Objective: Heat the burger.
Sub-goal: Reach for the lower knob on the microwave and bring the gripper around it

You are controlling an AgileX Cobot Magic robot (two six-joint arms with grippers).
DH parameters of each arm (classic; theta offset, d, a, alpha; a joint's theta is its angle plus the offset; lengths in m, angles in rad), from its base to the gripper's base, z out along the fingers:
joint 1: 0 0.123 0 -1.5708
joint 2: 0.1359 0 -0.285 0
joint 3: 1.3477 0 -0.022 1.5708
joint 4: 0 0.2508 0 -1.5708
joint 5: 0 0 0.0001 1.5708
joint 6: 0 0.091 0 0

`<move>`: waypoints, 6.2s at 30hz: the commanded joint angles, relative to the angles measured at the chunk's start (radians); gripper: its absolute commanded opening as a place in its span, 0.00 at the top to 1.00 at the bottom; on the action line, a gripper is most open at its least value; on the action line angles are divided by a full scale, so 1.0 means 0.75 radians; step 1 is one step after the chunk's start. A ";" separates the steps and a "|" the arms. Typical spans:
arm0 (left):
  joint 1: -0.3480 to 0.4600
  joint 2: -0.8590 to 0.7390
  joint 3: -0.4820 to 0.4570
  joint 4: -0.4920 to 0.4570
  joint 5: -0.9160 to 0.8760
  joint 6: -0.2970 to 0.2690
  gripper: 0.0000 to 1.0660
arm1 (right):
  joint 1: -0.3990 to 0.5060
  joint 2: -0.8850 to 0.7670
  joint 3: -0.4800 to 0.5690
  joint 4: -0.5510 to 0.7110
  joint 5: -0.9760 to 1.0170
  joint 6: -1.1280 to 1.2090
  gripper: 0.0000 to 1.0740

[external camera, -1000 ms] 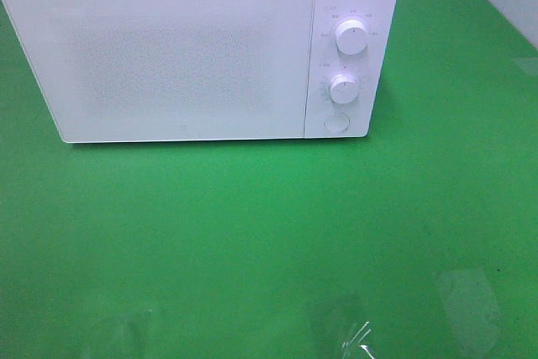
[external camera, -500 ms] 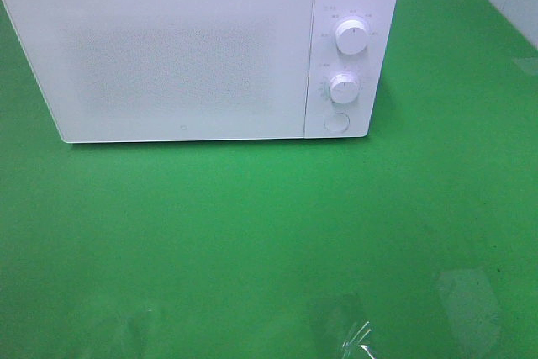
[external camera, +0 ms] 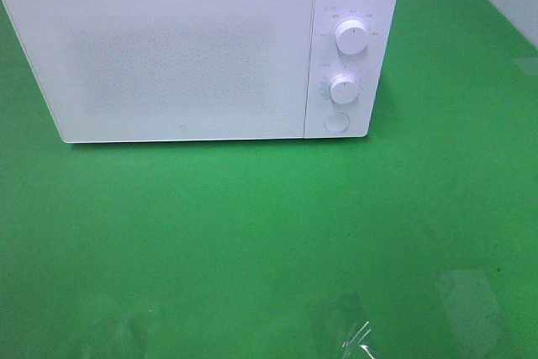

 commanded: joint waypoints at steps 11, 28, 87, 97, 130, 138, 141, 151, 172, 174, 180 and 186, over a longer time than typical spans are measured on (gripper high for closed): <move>0.004 -0.037 0.005 -0.011 -0.012 -0.007 0.03 | -0.008 0.323 0.088 0.001 -0.464 0.007 0.31; 0.004 -0.037 0.005 -0.011 -0.012 -0.007 0.03 | -0.008 0.695 0.088 0.001 -0.929 0.009 0.31; 0.004 -0.037 0.005 -0.008 -0.012 -0.007 0.03 | 1.055 1.683 0.291 1.549 -2.755 -0.819 0.31; 0.004 -0.037 0.005 -0.007 -0.012 -0.007 0.03 | 1.167 1.852 0.089 1.648 -2.755 -0.843 0.31; 0.004 -0.037 0.005 0.000 -0.011 -0.007 0.03 | 1.123 1.972 -0.067 1.553 -2.715 -0.781 0.31; 0.004 -0.037 0.005 0.000 -0.011 -0.007 0.03 | 1.101 2.067 -0.133 1.537 -2.713 -0.728 0.31; 0.004 -0.037 0.005 0.000 -0.011 -0.007 0.03 | 1.092 2.093 -0.148 1.525 -2.708 -0.719 0.31; 0.004 -0.037 0.005 0.003 -0.009 -0.007 0.03 | 1.009 2.161 -0.225 1.425 -2.645 -0.683 0.31; 0.004 -0.031 0.005 0.012 -0.008 -0.007 0.03 | 0.945 2.323 -0.364 1.348 -2.581 -0.652 0.31; 0.004 -0.031 0.007 0.012 -0.007 -0.007 0.03 | 0.933 2.327 -0.364 1.341 -2.579 -0.648 0.31; 0.004 -0.031 0.007 0.013 -0.007 -0.007 0.03 | 0.920 2.349 -0.388 1.320 -2.557 -0.643 0.31; 0.004 -0.031 0.007 0.013 -0.007 -0.007 0.03 | 0.905 2.391 -0.432 1.301 -2.524 -0.643 0.31</move>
